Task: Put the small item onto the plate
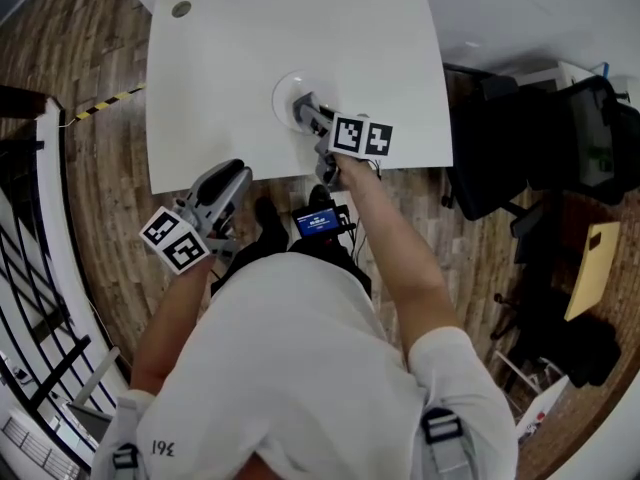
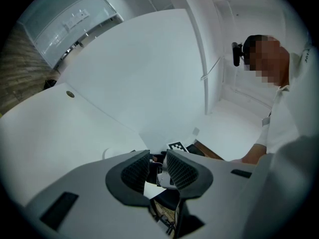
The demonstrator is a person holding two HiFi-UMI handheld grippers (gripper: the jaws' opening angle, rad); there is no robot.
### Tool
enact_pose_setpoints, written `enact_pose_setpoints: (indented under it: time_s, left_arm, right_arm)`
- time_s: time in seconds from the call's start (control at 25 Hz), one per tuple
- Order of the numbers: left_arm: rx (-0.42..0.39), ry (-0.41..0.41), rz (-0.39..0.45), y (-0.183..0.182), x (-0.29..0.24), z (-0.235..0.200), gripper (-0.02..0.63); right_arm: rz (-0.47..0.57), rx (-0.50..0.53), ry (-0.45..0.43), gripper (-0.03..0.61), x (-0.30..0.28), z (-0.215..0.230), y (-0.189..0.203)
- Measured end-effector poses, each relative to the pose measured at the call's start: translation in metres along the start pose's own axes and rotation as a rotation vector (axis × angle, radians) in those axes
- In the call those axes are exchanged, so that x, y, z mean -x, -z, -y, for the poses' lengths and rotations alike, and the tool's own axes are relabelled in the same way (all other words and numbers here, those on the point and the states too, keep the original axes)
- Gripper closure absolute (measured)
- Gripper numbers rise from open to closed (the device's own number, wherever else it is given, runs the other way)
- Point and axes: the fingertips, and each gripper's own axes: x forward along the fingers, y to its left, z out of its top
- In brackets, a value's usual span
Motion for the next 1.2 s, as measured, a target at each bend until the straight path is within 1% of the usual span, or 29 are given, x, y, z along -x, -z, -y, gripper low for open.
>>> enact_pose_setpoints:
  time_s: [0.2,0.4,0.8,1.0,1.12,1.2]
  left_arm:
    - [0.016,-0.041,-0.002,0.001,-0.004,-0.013,0.511]
    - [0.025,-0.063,-0.001,-0.002,-0.007,-0.021,0.511]
    - [0.043,-0.061,-0.014,-0.002,-0.023,-0.032,0.511]
    - [0.048,-0.054,-0.010,-0.005,-0.027,-0.031,0.511]
    - [0.051,-0.053,-0.009,-0.005,-0.027,-0.032,0.511]
    - [0.055,-0.053,-0.011,-0.004,-0.027,-0.032,0.511]
  right_arm:
    - [-0.060,0.043,0.008,0.478,-0.035,0.011,-0.001]
    - [-0.065,0.052,-0.008,0.477,-0.051,0.013,-0.005]
    - [-0.063,0.064,-0.016,0.477,-0.065,0.024,-0.006]
    - [-0.060,0.079,0.016,0.477,-0.061,0.029,-0.004]
    - [-0.060,0.076,0.020,0.477,-0.060,0.030,-0.003]
    - [-0.064,0.093,0.039,0.472,-0.061,0.031,-0.003]
